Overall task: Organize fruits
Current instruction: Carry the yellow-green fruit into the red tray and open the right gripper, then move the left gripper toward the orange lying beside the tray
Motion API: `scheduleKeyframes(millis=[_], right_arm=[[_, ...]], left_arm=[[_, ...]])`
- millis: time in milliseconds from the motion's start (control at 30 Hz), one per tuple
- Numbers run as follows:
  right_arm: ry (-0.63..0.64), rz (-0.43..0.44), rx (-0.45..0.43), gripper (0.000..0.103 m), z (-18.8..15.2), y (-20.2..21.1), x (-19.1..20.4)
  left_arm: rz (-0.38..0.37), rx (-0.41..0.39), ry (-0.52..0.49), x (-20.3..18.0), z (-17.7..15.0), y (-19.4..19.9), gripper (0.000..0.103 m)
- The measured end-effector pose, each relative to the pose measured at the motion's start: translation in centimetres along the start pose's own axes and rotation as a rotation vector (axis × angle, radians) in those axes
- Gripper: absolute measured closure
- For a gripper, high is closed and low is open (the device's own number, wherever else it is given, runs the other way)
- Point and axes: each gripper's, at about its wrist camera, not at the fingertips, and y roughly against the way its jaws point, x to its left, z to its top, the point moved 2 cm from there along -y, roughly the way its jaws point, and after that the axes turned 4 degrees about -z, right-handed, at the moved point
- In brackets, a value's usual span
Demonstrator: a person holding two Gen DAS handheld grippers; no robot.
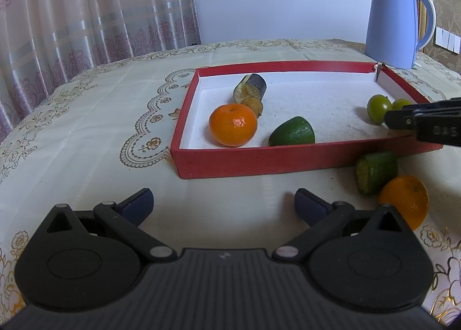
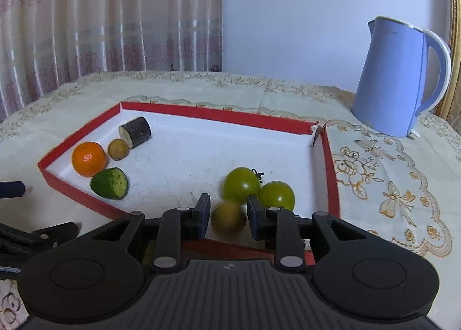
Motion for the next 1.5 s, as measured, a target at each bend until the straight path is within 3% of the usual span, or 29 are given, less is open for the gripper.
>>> scheduleKeyframes(millis=[200, 333, 533, 700, 800, 867, 1200, 1333, 1500], right_arm=[[-0.052, -0.026, -0.044, 0.076, -0.9, 2.7, -1.8], [-0.108, -0.096, -0.06, 0.076, -2.6, 4.4, -3.9], [-0.194, -0.169, 0.013, 0.069, -5.4, 4.3, -6.9], [-0.219, -0.174, 0.023, 0.069, -5.8, 3.9, -7.2], [-0.212, -0.167, 0.033, 0.054, -5.9, 3.6, -7.0], [-0.214, -0.165, 0.04, 0.052, -5.9, 3.6, -7.2], [-0.201, -0.159, 0.049, 0.045, -5.9, 3.4, -7.0], [-0.184, -0.152, 0.055, 0.036, -5.9, 3.3, -6.7], [-0.179, -0.151, 0.057, 0.036, -5.9, 3.2, -6.6]], left_arm=[[0.002, -0.001, -0.002, 0.0, 0.0, 0.0, 0.0], [0.005, -0.002, -0.004, -0.1, -0.1, 0.0, 0.0], [-0.005, -0.026, 0.009, 0.2, -0.1, 0.5, 0.0], [-0.033, -0.067, 0.024, 0.3, -0.2, 1.8, 0.0], [-0.111, -0.049, 0.062, 0.1, -0.3, 2.7, 0.0], [-0.146, -0.05, 0.063, -0.4, -0.3, 3.3, 0.0], [-0.187, -0.075, 0.003, -3.5, -0.3, 4.9, 0.0], [-0.217, -0.074, 0.006, -4.0, -0.2, 5.1, 0.0], [-0.224, -0.075, -0.011, -5.1, -0.1, 5.3, 0.0]])
